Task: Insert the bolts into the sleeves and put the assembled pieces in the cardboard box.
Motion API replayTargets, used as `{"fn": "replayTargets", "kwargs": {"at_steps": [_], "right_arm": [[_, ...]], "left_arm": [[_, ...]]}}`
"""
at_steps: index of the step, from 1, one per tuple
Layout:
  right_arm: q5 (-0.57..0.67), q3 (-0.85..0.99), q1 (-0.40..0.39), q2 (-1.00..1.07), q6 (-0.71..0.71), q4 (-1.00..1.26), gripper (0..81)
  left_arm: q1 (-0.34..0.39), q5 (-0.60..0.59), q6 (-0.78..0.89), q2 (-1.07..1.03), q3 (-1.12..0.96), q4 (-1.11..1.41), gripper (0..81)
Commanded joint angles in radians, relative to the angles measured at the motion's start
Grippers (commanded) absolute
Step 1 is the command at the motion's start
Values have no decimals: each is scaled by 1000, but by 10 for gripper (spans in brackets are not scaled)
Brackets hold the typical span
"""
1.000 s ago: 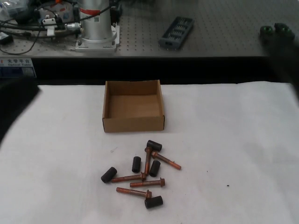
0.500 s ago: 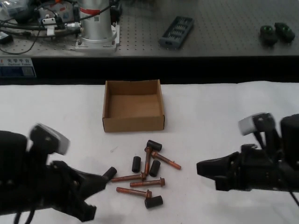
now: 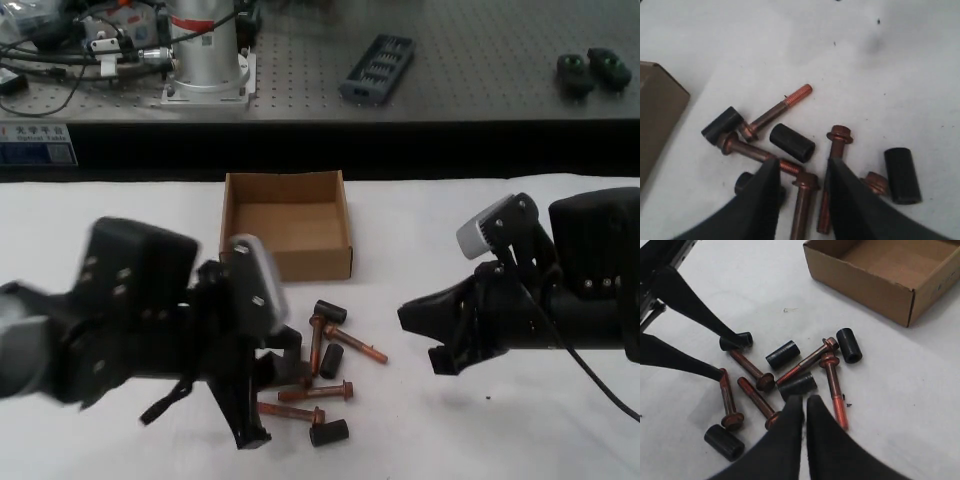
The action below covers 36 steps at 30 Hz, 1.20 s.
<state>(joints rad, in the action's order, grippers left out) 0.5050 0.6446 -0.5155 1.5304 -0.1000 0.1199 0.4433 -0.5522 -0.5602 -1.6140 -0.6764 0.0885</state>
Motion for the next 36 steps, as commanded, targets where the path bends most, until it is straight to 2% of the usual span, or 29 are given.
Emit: {"fn": "replayTargets", "kwargs": {"at_steps": [1,4,8,10,16,22,29,36], "right_arm": [[-2,11,7,0,-47,-60,42],[-10,11,7,-2,-73,-106,14],[-60,11,2,-2,-80,-120,184],[-70,11,2,-2,-80,-120,217],[-68,11,2,-2,-73,-125,167],[-48,11,2,-4,-42,-125,167],[-47,11,2,-37,-17,-127,167],[-47,11,2,-76,-10,-140,167]], "left_arm": [[49,168,-396,-78,-140,-261,266],[52,195,-491,-111,-177,-352,266],[52,210,-555,-120,-181,-366,266],[59,213,-580,-120,-181,-400,266],[96,228,-597,-120,-181,-432,266],[143,234,-566,-120,-181,-432,266],[156,231,-537,-121,-182,-432,266],[183,287,-475,-201,-258,-466,265]]}}
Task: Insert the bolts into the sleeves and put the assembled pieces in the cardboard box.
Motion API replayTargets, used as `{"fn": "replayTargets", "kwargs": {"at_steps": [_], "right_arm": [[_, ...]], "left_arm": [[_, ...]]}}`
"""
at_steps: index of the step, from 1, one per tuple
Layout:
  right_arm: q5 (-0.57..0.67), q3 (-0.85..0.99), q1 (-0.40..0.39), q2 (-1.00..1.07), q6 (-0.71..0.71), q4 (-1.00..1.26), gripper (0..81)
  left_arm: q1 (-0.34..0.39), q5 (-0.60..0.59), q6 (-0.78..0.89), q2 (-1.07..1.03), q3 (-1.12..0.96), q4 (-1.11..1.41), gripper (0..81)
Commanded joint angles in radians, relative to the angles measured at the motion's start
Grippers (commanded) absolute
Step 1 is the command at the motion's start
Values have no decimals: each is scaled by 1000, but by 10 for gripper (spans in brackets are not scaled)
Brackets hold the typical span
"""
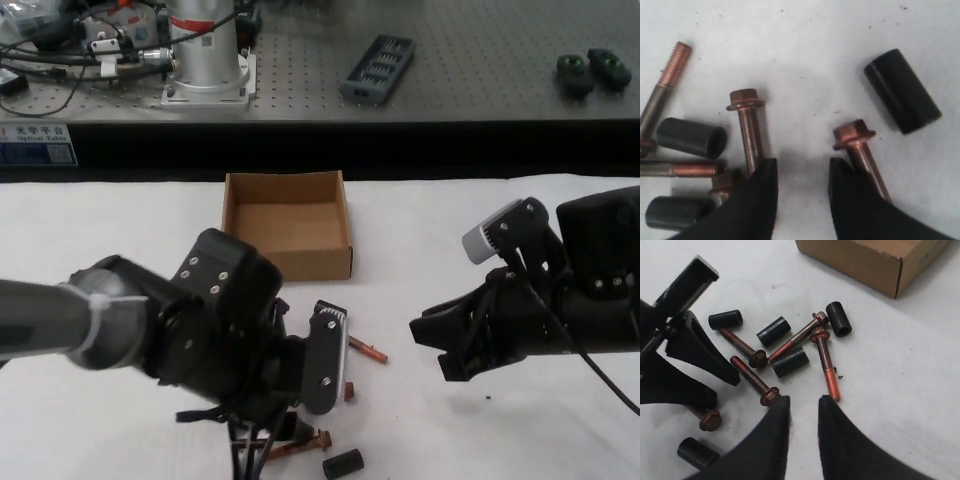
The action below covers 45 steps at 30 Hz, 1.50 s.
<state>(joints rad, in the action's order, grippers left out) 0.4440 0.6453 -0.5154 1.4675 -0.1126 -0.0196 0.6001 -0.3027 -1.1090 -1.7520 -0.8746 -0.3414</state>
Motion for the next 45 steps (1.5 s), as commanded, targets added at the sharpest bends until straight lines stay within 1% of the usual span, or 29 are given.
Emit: {"fn": "replayTargets", "kwargs": {"at_steps": [1,5,9,13,19,23,26,28,31,39,43,45], "right_arm": [[14,10,2,-14,3,-9,167],[14,10,2,-13,-1,-33,167],[14,10,2,-13,-1,-35,167],[14,10,2,-13,-1,-35,167],[14,10,2,-13,-1,-35,167],[14,10,2,-13,-1,-35,167],[14,10,2,-13,-9,-35,167],[7,10,2,-13,-15,-27,167],[-9,10,2,-13,-15,-27,167],[-9,10,2,-13,-15,-27,167],[-9,10,2,-13,-15,-27,167],[-9,10,2,-13,-15,-27,167]], "left_arm": [[34,37,92,-71,-80,-60,265],[52,88,134,-64,-141,-135,265],[51,89,193,-41,-164,-168,265],[51,89,217,-3,-164,-181,262],[51,27,287,34,-164,-190,221],[51,11,327,33,-164,-210,221],[51,46,402,36,-164,-276,221],[51,32,465,36,-165,-370,221],[51,21,469,36,-165,-464,221],[54,21,500,36,-165,-398,221],[57,68,507,32,-158,-338,223],[64,93,505,27,-158,-327,237]]}}
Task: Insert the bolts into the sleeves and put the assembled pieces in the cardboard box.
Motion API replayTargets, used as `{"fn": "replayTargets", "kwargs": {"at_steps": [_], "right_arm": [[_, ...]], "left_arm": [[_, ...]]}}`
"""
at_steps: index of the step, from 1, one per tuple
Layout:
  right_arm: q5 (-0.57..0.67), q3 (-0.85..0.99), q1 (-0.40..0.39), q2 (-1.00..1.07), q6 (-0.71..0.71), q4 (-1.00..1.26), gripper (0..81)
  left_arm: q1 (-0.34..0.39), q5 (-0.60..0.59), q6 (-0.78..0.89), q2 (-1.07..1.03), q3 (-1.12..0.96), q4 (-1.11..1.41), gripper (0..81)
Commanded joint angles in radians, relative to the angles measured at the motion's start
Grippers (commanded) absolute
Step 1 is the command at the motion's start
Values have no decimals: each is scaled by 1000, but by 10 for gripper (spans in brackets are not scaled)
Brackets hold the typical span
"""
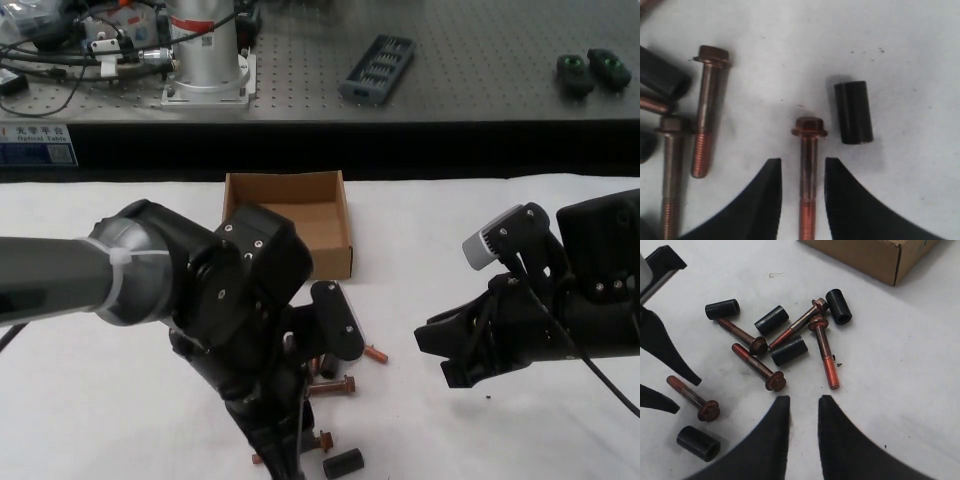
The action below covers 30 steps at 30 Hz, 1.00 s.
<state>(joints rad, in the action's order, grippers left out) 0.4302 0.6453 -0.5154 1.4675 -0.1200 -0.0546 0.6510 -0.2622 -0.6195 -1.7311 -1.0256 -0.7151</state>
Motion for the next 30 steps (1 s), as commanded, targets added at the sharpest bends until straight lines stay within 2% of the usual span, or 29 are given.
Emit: {"fn": "replayTargets", "kwargs": {"at_steps": [1,4,8,21,23,27,30], "right_arm": [[4,10,2,-13,-8,8,167],[4,10,2,-13,-8,8,167],[-40,10,7,-13,-8,8,167],[-36,10,17,-13,-8,-22,167],[-34,10,17,-13,-8,-22,167],[-28,10,13,-13,-4,-22,167],[-11,10,13,-13,13,-22,167]], "left_arm": [[15,56,15,2,-7,49,249],[30,76,15,-15,-7,45,277],[46,94,15,-41,0,36,277],[60,125,32,-41,97,125,270],[62,129,38,-41,97,139,214],[69,157,38,-41,97,134,6],[70,195,44,-41,97,128,6]]}}
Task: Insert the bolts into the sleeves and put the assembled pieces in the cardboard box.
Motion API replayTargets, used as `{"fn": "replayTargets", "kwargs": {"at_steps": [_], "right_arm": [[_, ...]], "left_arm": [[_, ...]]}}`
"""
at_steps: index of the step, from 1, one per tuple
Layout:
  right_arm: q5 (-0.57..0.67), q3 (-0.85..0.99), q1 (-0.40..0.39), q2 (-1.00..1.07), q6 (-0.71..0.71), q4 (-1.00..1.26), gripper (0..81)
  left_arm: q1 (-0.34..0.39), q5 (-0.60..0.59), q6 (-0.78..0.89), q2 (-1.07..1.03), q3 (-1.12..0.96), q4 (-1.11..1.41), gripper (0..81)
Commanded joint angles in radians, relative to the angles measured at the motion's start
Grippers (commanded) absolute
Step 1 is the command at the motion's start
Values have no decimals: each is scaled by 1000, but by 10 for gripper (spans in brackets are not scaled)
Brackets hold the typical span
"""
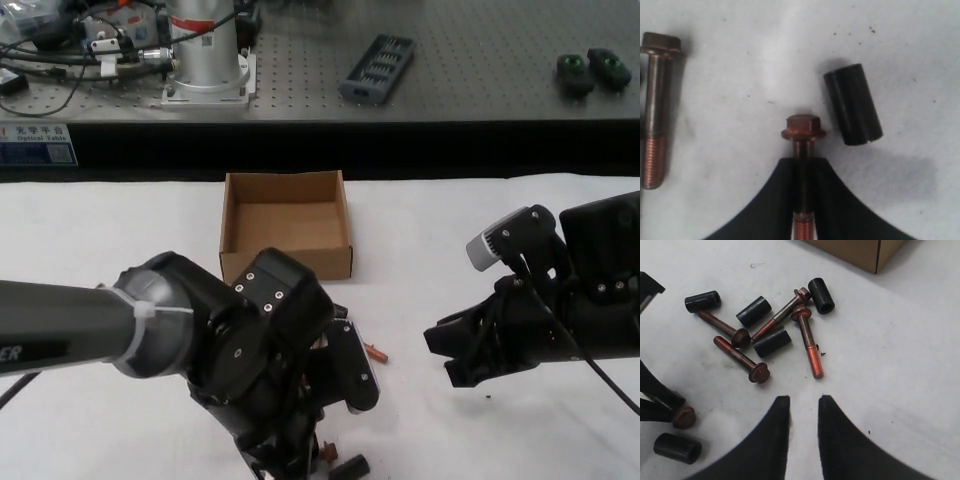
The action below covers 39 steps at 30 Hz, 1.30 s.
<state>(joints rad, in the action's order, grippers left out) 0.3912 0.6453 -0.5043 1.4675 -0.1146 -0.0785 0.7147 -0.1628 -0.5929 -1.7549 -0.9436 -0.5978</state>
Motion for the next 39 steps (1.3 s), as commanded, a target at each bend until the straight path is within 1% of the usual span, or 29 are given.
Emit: {"fn": "replayTargets", "kwargs": {"at_steps": [1,3,6,8,12,15,18,23,24,26,28,29,31,32,33,36,39], "right_arm": [[30,10,2,-13,10,2,167],[32,10,2,-15,10,-4,167],[54,10,2,-17,10,-31,167],[69,10,2,-22,10,-77,167],[75,16,-13,-46,15,-128,167],[75,58,-55,-44,-14,-150,167],[70,128,-102,-29,-12,-151,167],[70,271,-153,59,185,-241,167],[70,297,-168,80,209,-281,167],[37,338,-195,115,205,-371,167],[-37,363,-227,138,124,-478,167],[-77,364,-245,144,17,-519,167],[-197,364,-280,155,-239,-593,169],[-263,364,-297,162,-339,-616,175],[-303,364,-309,172,-397,-629,183],[-317,364,-328,214,-446,-653,232],[-377,364,-358,254,-534,-681,279]], "left_arm": [[7,109,41,-17,15,10,6],[4,105,113,-14,15,24,6],[-13,34,234,8,17,83,6],[-30,-11,323,49,35,175,6],[-85,-60,512,211,139,387,6],[-140,-60,665,376,286,586,6],[-180,-52,718,535,396,682,6],[-225,3,742,711,470,614,6],[-239,3,763,738,480,598,6],[-266,3,804,784,500,598,6],[-289,3,820,835,519,598,6],[-298,3,819,860,526,592,6],[-318,3,819,911,537,592,6],[-325,3,819,930,539,592,6],[-334,3,819,949,539,592,6],[-361,3,819,991,539,592,6],[-390,1,816,1017,539,575,6]]}}
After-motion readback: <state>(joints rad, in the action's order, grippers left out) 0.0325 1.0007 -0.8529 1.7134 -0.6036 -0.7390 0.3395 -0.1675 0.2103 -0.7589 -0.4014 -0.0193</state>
